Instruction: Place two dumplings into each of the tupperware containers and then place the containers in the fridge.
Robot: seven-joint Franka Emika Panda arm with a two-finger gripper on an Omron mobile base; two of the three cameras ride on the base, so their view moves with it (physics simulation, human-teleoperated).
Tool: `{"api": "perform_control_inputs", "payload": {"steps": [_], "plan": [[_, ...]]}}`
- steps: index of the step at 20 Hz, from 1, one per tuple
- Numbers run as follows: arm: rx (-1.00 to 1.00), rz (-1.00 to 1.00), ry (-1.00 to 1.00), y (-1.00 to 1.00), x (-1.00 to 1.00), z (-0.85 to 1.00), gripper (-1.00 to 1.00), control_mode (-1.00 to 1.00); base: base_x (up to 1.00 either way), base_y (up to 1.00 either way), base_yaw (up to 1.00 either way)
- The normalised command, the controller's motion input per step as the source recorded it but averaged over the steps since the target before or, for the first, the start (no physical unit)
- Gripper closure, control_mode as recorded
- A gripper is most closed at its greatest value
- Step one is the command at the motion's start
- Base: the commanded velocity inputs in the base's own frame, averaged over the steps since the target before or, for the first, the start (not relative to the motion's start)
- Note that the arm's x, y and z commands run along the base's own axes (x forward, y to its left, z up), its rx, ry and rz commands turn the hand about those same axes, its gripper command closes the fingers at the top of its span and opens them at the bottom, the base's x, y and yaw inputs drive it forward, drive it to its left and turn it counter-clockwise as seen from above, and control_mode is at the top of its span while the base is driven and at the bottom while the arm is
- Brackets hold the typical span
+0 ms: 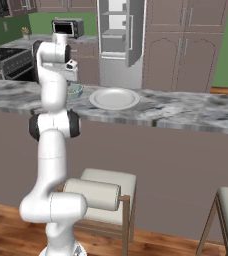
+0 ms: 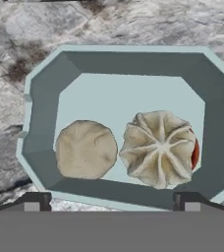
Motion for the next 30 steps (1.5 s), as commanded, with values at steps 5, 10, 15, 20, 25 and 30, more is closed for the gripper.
{"api": "perform_control_inputs", "payload": {"steps": [5,10,15,20,25,30], "plan": [[0.0,-0.14,0.02,-0.29,-0.17,0.0,-1.0,-1.0,0.0,0.0,0.0],[0.0,-0.11,0.01,-0.28,-0.2,-0.11,-1.0,-1.0,0.0,0.0,0.0],[0.0,-0.11,0.0,-0.23,-0.08,-0.13,-1.0,-1.0,0.0,0.0,0.0],[0.0,-0.07,0.0,-0.11,0.01,-0.11,-1.0,-1.0,0.0,0.0,0.0],[0.0,-0.09,0.0,-0.04,0.13,-0.11,-1.0,-1.0,0.0,0.0,0.0],[0.0,-0.09,0.0,-0.11,0.17,-0.02,-1.0,-1.0,0.0,0.0,0.0]]}}
